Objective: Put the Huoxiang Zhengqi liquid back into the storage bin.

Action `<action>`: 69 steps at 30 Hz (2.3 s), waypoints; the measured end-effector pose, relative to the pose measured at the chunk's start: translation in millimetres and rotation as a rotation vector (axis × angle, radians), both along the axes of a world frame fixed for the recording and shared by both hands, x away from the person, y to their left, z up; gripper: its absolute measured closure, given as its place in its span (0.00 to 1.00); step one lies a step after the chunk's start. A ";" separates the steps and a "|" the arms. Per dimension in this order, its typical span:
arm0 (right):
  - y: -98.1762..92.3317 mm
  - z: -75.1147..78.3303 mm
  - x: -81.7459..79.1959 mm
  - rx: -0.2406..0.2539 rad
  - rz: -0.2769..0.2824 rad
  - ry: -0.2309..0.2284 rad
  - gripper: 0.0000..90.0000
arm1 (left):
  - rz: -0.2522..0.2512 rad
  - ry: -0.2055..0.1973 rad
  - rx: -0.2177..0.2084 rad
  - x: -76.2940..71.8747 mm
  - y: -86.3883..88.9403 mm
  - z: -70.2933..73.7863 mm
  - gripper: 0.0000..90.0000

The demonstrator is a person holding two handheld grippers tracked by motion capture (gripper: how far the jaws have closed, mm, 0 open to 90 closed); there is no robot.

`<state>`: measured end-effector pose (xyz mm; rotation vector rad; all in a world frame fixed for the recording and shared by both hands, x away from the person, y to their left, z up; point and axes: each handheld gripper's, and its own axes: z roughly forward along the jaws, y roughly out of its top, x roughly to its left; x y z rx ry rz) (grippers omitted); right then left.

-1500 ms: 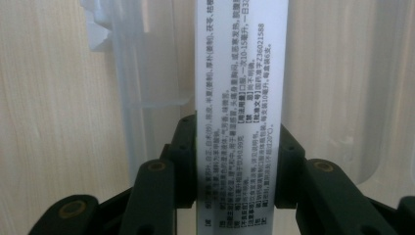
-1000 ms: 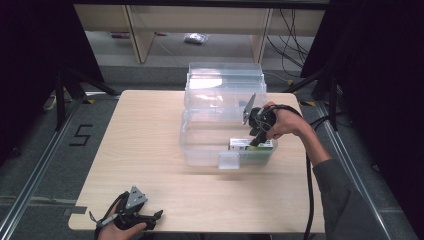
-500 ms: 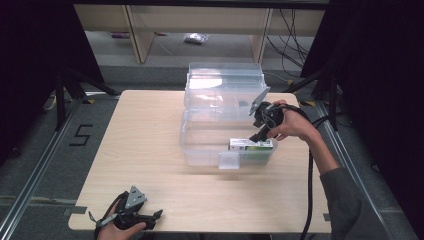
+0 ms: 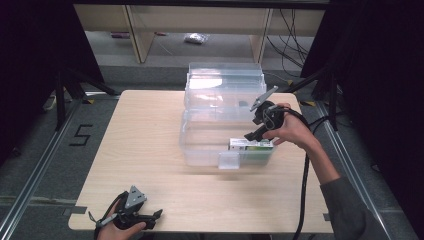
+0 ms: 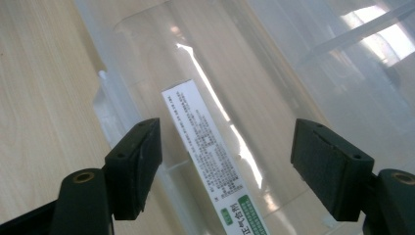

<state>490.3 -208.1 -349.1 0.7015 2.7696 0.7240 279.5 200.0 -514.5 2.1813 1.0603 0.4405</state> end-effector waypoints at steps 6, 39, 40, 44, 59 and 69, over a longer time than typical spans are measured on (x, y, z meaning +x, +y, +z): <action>-4.2 -0.6 -3.6 0.015 -0.032 0.018 0.32 | -0.008 -0.023 0.009 2.0 1.0 0.3 0.18; -30.0 -9.0 -44.6 0.198 -0.126 -0.025 0.31 | 0.007 0.001 0.003 0.4 0.7 0.6 0.18; -30.1 -10.1 -46.0 0.203 -0.130 -0.039 0.31 | 0.004 0.000 0.001 0.3 0.2 0.4 0.18; -32.1 -11.7 -50.0 0.218 -0.115 -0.040 0.30 | 0.003 0.000 0.003 0.2 0.2 0.3 0.18; -31.4 -18.6 -67.9 0.256 -0.103 -0.058 0.29 | 0.002 0.000 0.005 0.0 0.4 0.3 0.18; -28.9 -24.7 -81.5 0.260 -0.086 -0.070 0.29 | -0.003 -0.023 0.007 1.8 0.6 0.2 0.18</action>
